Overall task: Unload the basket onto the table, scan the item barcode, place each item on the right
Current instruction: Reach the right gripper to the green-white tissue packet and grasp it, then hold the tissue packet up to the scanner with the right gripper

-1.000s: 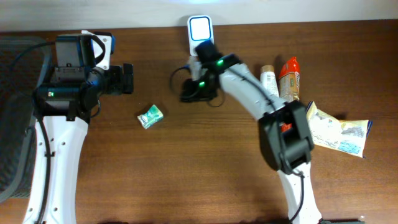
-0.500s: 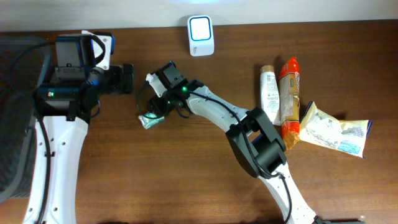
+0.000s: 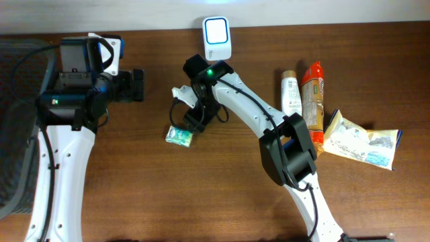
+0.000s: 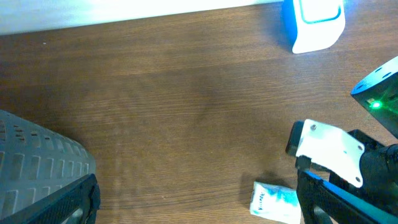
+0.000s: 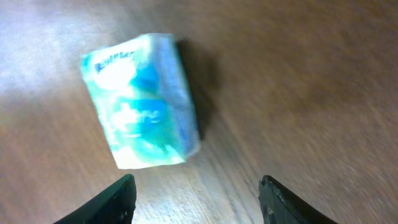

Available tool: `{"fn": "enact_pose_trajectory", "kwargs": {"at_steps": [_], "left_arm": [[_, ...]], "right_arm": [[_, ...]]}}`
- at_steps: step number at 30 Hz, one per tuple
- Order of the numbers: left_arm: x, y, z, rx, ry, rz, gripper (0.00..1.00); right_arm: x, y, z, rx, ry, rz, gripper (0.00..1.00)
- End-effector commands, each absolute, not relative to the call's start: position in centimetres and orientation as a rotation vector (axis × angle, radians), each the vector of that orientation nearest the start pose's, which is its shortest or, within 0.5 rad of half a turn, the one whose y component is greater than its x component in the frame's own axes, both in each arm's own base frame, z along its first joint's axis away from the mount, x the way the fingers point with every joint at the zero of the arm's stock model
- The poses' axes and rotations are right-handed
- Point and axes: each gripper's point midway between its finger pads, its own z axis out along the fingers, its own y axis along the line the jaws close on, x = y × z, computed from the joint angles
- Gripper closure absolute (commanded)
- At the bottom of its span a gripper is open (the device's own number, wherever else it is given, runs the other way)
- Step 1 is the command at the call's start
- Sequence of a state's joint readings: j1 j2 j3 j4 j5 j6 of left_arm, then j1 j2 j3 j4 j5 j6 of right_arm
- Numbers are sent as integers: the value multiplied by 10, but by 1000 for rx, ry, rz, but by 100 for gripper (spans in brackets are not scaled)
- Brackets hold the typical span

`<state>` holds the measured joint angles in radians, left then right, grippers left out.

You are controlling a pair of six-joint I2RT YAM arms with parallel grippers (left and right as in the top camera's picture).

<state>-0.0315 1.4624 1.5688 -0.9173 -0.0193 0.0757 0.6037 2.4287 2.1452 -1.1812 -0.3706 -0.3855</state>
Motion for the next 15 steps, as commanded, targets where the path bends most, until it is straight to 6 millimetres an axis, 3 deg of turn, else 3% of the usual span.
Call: {"fn": "enact_pose_trajectory", "kwargs": {"at_steps": [1,3,8,10,11,15], "left_arm": [[398,-8,287,120,2368,52,1],[398,-8,287,120,2368,52,1],[398,-8,287,120,2368,51,1],[398,-8,287,120,2368,51,1],[398,-8,287,120,2368,51,1],[398,-8,287,120,2367,51,1]], "right_arm": [[356,353,41,-1604,2509,801,37],[355,359,41,-1603,2490,845,38],[352,356,5,-1625,2545,835,46],[351,355,4,-1626,2551,836,59],[350,355,4,-1626,2558,838,75],[346,347,4,-1492,2709,848,93]]}}
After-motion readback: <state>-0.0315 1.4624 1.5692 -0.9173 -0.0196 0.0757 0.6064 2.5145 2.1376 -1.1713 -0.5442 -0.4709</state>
